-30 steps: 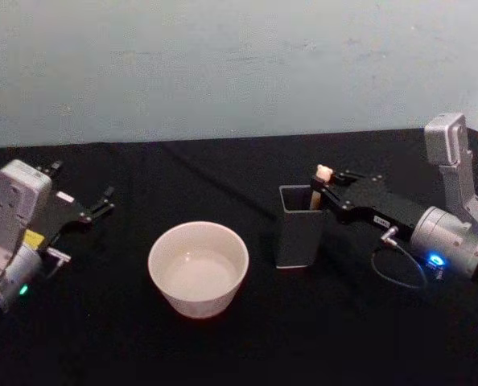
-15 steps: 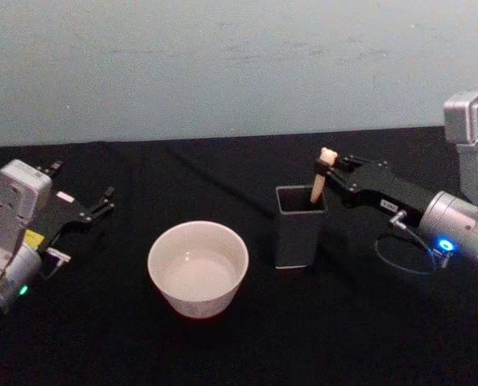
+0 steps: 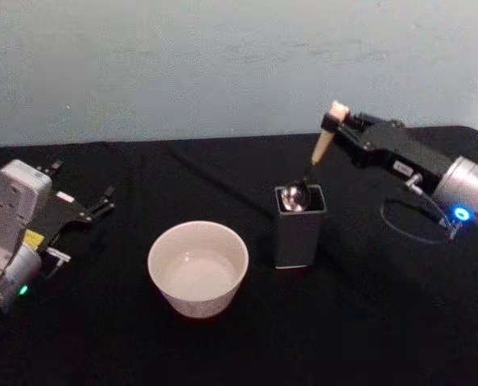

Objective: Pick up the stirring spoon with one hand, stir inside the cup, then place it back in its original position.

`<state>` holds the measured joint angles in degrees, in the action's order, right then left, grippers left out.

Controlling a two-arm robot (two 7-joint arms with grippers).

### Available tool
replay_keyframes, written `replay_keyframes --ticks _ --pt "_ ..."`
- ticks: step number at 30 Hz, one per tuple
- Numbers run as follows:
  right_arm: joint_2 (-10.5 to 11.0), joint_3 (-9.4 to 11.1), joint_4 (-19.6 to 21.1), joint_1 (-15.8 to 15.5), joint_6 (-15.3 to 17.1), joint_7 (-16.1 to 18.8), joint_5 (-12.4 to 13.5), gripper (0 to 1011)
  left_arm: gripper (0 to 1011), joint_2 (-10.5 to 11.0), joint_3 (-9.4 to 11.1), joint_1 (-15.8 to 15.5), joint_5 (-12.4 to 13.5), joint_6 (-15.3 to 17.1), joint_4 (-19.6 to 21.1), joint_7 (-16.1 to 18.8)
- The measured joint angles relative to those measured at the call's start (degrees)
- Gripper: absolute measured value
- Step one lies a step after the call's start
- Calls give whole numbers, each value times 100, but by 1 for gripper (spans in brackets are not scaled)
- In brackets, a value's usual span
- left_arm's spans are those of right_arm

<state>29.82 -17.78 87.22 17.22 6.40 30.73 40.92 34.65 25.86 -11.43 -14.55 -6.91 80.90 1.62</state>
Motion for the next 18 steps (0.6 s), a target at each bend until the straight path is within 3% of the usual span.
replay_keyframes --ticks 10,18 --pt "-153 -37 183 220 -127 -58 309 225 1001 0 0 0 0 0 0 0" --pt "-262 -385 239 335 -86 -47 404 224 1001 0 0 0 0 0 0 0"
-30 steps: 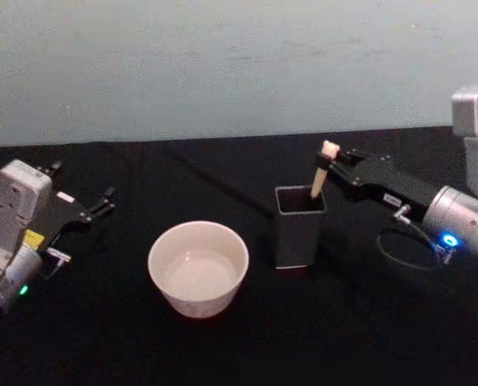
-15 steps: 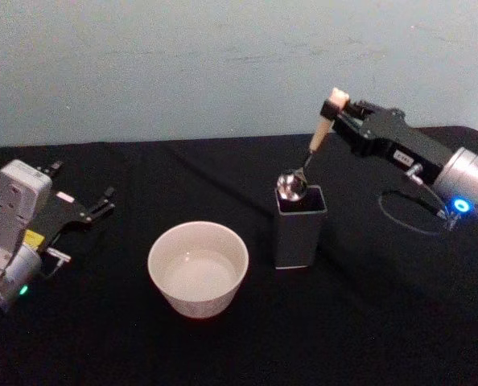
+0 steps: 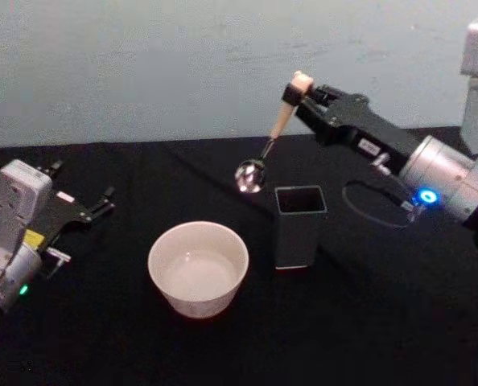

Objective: Pick up the stirring spoon with one hand, stir inside the cup, then place it back in its original position.

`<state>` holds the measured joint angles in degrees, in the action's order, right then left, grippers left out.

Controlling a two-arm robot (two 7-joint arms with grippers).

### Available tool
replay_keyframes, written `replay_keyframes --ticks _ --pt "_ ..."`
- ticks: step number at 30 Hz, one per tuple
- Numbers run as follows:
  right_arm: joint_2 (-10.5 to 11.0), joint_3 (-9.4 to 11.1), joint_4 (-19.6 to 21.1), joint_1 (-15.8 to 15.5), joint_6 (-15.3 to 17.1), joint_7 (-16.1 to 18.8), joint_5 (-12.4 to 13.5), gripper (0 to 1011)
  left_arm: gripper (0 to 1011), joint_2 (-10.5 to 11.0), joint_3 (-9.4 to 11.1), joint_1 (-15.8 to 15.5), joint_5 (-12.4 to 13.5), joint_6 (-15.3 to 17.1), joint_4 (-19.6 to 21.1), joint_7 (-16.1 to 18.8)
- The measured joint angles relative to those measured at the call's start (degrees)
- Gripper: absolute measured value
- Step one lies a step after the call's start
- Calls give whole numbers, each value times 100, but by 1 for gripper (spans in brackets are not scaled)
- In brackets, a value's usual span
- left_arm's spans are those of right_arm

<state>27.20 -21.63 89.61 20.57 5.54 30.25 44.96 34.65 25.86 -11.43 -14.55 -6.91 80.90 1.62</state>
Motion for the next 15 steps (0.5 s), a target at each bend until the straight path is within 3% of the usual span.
replay_keyframes --ticks 6,8,15 --pt "14 -308 12 -2 -50 106 -94 225 1001 0 0 0 0 0 0 0" --pt "62 -488 23 -18 -98 195 -177 225 1001 0 0 0 0 0 0 0" --pt "157 -828 22 -47 -273 412 -434 225 1001 0 0 0 0 0 0 0"
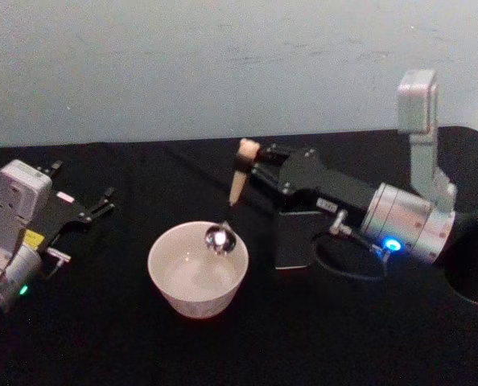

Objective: Pick up the stirring spoon with one hand, stir inside the cup, then place it back in its original position.

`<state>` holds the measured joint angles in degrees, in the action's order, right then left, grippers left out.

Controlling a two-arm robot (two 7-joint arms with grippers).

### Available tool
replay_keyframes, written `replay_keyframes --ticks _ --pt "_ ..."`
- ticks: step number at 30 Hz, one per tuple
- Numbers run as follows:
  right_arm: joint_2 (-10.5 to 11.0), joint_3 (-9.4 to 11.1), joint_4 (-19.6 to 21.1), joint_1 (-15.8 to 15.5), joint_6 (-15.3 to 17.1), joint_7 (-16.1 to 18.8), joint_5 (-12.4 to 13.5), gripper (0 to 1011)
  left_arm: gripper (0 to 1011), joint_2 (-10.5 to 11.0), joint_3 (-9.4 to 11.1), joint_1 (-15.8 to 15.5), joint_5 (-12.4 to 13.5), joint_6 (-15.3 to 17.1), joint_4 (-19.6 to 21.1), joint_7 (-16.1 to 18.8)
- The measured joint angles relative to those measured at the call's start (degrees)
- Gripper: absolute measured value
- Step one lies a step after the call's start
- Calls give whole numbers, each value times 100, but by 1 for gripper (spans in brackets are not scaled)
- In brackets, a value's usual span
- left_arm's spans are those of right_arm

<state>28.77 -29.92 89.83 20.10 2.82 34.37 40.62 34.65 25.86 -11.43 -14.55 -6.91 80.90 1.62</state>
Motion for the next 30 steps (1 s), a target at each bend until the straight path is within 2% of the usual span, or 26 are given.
replay_keyframes --ticks 7,13,30 --pt "4 -269 -109 -9 -166 109 -349 224 1001 0 0 0 0 0 0 0" --pt "-72 -463 -235 -12 -208 185 -594 225 1001 0 0 0 0 0 0 0" --pt "-369 -730 -387 47 -245 295 -910 225 1001 0 0 0 0 0 0 0"
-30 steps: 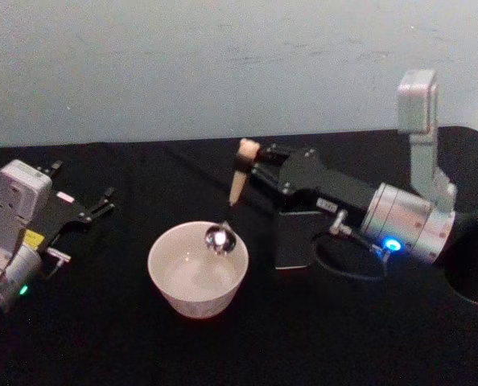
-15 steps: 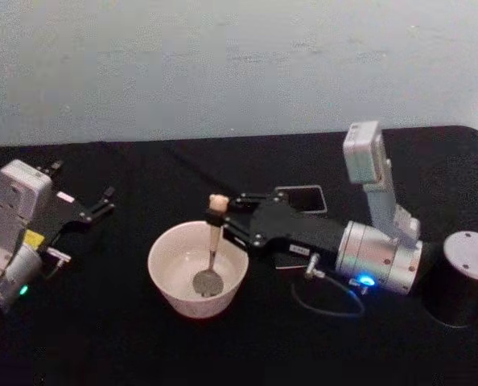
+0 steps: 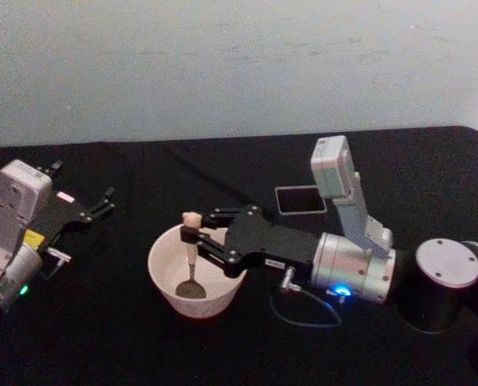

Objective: Pick up the stirring spoon with one hand, stir inside the cup, then place it back in its original position.

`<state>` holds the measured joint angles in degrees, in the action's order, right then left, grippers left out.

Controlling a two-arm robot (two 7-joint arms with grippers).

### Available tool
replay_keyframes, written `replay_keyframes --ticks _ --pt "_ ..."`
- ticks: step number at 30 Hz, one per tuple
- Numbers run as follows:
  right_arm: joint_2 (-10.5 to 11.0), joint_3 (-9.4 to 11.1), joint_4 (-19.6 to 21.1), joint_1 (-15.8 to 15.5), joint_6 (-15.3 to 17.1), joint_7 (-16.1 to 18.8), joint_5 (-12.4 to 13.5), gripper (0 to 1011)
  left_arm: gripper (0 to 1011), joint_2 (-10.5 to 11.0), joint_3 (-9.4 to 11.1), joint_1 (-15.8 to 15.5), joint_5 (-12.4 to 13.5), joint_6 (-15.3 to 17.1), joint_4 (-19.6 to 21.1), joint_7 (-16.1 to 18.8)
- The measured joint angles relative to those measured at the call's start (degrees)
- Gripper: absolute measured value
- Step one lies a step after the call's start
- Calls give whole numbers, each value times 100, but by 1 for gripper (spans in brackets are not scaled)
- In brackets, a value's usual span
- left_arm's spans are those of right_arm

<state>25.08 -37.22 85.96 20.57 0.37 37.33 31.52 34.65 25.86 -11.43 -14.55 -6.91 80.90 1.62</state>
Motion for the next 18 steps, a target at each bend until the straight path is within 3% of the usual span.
replay_keyframes --ticks 11,18 --pt "-499 -74 -514 253 -86 -335 -382 224 1001 0 0 0 0 0 0 0" --pt "-798 79 -990 452 -116 -557 -548 224 1001 0 0 0 0 0 0 0"
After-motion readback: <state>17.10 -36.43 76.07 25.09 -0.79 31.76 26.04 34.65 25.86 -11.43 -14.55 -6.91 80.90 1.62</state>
